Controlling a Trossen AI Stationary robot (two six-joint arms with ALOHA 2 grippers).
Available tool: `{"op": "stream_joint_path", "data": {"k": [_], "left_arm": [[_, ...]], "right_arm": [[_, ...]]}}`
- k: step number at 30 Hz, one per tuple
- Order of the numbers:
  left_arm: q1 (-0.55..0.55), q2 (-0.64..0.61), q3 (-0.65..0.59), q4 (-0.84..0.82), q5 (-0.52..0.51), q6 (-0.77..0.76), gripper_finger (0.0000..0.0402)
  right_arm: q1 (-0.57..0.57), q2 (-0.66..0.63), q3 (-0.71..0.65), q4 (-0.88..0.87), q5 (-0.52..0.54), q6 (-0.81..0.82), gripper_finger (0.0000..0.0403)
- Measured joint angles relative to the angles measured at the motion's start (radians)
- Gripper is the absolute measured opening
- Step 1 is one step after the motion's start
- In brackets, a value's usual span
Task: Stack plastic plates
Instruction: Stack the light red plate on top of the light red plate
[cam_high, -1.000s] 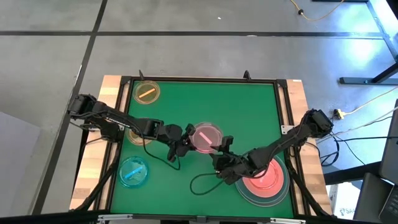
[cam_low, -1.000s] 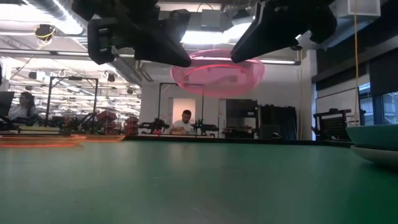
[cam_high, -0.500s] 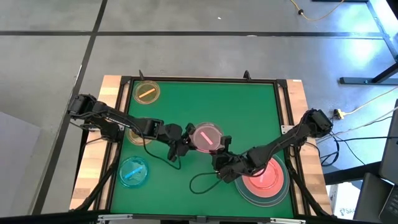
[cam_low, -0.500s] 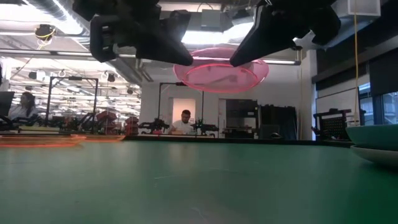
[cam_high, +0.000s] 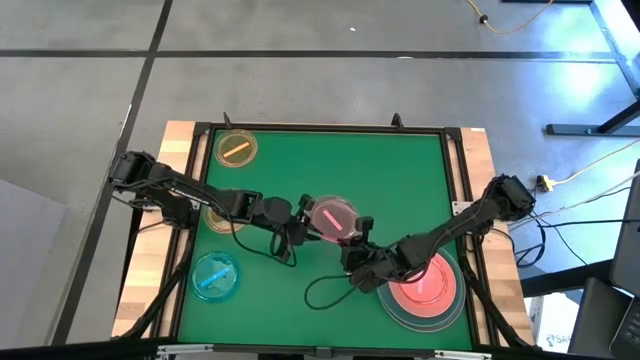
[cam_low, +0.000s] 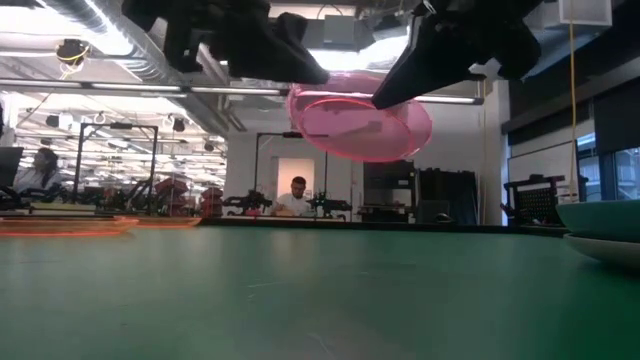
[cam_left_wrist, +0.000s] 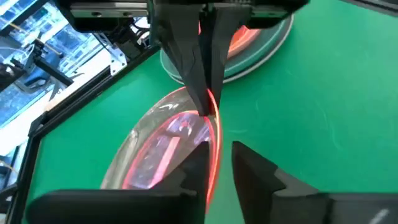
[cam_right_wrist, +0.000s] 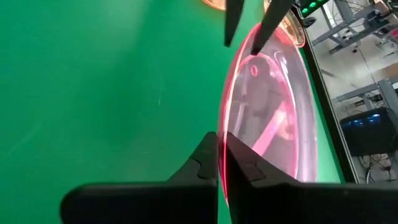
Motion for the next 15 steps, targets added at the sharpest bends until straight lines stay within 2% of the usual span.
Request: {"op": "stream_joint_path", "data": {"k": [4, 9, 12, 15], "left_arm": [[-0.003, -0.019, 0.000, -0.021, -0.010, -0.015, 0.0097], [-0.021, -0.088, 0.000, -0.081, -0.113, -0.017, 0.0109], [-0.035, -0.140, 0.000, -0.139, -0.173, -0.023, 0.0110], [-0.035, -0.173, 0.000, -0.189, -0.181, -0.056, 0.0110]], "right_arm": [[0.001, -0.041, 0.000, -0.076, -0.015, 0.029, 0.0003], [0.002, -0.154, 0.001, -0.295, -0.095, 0.190, 0.0001], [0.001, -0.232, 0.001, -0.423, -0.186, 0.305, 0.0002], [0.000, -0.304, 0.001, -0.540, -0.327, 0.423, 0.0002]]}}
